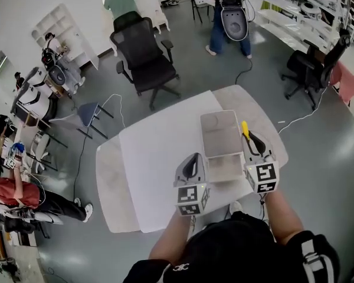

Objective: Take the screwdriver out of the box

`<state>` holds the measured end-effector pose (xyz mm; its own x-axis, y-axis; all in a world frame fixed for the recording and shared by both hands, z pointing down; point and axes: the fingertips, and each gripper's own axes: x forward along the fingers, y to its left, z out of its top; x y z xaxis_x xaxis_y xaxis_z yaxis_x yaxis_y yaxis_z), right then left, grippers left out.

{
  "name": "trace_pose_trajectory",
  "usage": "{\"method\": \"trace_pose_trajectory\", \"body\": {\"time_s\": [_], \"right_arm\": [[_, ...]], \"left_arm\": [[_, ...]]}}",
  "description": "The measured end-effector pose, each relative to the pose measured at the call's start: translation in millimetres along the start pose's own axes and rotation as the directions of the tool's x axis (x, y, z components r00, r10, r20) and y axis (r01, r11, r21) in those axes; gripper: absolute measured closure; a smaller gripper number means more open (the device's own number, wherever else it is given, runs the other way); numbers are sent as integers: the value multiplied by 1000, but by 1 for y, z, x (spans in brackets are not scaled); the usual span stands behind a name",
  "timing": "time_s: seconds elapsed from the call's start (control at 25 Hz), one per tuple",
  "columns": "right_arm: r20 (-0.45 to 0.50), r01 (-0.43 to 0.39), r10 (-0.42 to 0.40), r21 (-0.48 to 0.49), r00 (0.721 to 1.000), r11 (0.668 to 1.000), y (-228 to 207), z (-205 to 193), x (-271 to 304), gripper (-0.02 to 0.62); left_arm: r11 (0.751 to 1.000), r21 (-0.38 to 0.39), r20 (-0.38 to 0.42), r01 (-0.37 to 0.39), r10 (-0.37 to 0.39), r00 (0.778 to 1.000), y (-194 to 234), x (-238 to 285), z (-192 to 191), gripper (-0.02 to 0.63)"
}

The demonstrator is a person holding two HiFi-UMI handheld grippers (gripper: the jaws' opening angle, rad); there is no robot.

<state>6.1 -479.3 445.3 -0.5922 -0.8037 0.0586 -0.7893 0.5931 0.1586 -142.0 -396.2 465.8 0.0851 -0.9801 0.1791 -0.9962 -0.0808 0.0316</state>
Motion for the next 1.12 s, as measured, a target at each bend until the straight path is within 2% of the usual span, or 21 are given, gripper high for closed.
{"method": "trace_pose_trajectory", "body": {"time_s": [0.12,0.24,0.6,1.12], "right_arm": [[25,39,-40,32,999,999,-16,3,-16,551],[25,45,-47,51,999,998,-22,1,-27,551],[43,60,-63,66,997,996,-31,5,-34,551],[45,50,-53,67,998,997,-24,0,-38,550]], "left_arm": [[1000,-1,29,19,-19,999,-13,6,6,592],[999,0,44,40,-40,998,-26,10,10,592],[997,-4,36,82,-82,996,-45,21,11,592],[995,5,30,96,-96,995,-45,19,2,592]]}}
